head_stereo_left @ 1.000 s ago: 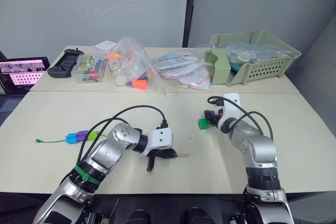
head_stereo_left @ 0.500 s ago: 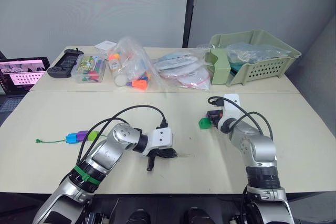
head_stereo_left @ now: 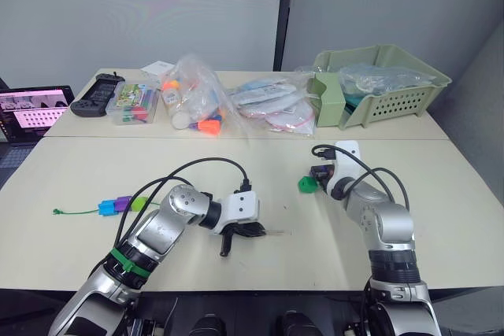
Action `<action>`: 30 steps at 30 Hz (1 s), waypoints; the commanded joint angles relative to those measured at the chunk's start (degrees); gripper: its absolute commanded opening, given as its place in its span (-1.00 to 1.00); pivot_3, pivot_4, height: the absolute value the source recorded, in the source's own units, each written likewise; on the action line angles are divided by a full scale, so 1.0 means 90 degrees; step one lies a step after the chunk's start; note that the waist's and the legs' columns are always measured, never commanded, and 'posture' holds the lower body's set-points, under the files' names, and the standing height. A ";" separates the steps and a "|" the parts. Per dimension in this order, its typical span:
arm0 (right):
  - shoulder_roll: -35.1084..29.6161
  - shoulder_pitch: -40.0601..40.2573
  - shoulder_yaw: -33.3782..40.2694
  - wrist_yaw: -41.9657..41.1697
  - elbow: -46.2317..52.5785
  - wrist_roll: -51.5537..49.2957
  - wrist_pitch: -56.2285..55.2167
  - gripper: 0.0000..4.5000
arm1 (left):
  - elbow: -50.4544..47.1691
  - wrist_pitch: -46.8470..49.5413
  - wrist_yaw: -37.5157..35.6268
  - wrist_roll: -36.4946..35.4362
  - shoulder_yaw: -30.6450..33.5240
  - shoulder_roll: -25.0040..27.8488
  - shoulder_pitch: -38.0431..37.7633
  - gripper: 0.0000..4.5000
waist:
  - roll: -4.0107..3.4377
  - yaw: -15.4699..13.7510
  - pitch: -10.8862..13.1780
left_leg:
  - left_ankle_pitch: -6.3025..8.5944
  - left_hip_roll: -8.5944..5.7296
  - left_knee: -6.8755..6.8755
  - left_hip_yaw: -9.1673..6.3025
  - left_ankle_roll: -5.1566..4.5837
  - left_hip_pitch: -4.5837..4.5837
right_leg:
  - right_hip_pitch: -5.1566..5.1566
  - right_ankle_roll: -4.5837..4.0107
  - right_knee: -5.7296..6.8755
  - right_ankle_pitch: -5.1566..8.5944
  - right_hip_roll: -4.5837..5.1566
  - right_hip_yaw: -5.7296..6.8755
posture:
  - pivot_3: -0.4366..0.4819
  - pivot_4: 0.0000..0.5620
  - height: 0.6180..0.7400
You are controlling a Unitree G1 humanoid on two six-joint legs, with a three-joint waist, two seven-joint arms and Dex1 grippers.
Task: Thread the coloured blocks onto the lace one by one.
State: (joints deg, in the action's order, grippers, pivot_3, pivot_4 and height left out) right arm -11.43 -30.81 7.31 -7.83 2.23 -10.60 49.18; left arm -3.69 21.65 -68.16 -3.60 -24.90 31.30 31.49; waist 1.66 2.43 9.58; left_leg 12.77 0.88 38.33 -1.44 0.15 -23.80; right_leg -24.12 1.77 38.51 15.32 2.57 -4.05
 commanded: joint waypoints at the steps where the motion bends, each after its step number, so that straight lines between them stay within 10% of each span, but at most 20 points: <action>1: 0.0002 -0.0211 0.0093 -0.0047 0.0488 -0.0180 -0.0060 -0.49 | -0.0209 0.0012 0.0015 -0.0078 0.0104 0.0029 0.0027 -1.00 | 0.0000 0.0000 0.0000 | 0.0000 0.0000 0.0000 0.0000 0.0000 0.0000 | 0.0000 0.0000 0.0000 0.0000 0.0000 0.0000 | -0.05 -0.47 1.00; 11: -0.0092 -0.0139 0.0131 0.0009 0.1074 -0.0316 0.0297 -0.49 | -0.0209 0.0003 0.0019 -0.0079 0.0098 0.0032 0.0023 -1.00 | 0.0000 -0.0003 0.0000 | 0.0000 0.0000 0.0000 0.0000 0.0000 0.0000 | 0.0000 0.0000 -0.0001 0.0000 0.0000 0.0000 | -0.05 -0.47 1.00; 22: 0.0489 0.0950 0.0104 0.0261 0.5621 -0.1312 0.3754 -0.49 | -0.0122 -0.0039 -0.0060 -0.0144 0.0169 0.0103 0.0093 -1.00 | -0.0001 0.0005 0.0000 | 0.0000 0.0002 -0.0010 -0.0014 0.0000 -0.0004 | -0.0003 0.0000 -0.0001 0.0000 -0.0002 0.0004 | -0.05 -0.47 1.00; 30: 0.1079 0.2408 -0.0877 0.0845 0.6096 -0.0979 0.3847 -0.49 | -0.0156 0.0030 -0.0104 -0.0240 0.0284 0.0250 0.0112 -1.00 | -0.0001 -0.0014 0.0000 | -0.0001 0.0003 -0.0008 -0.0008 0.0000 -0.0002 | 0.0003 0.0002 -0.0025 0.0002 -0.0001 0.0005 | -0.05 -0.47 1.00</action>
State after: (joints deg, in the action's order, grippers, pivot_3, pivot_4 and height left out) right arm -1.79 -9.54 0.94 -1.33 55.60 -20.36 86.45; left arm -3.68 21.68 -68.97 -4.72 -23.59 33.64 31.55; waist 1.66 2.30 9.58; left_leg 12.77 0.91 38.25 -1.50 0.15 -23.84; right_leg -24.10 1.79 38.20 15.34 2.56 -4.01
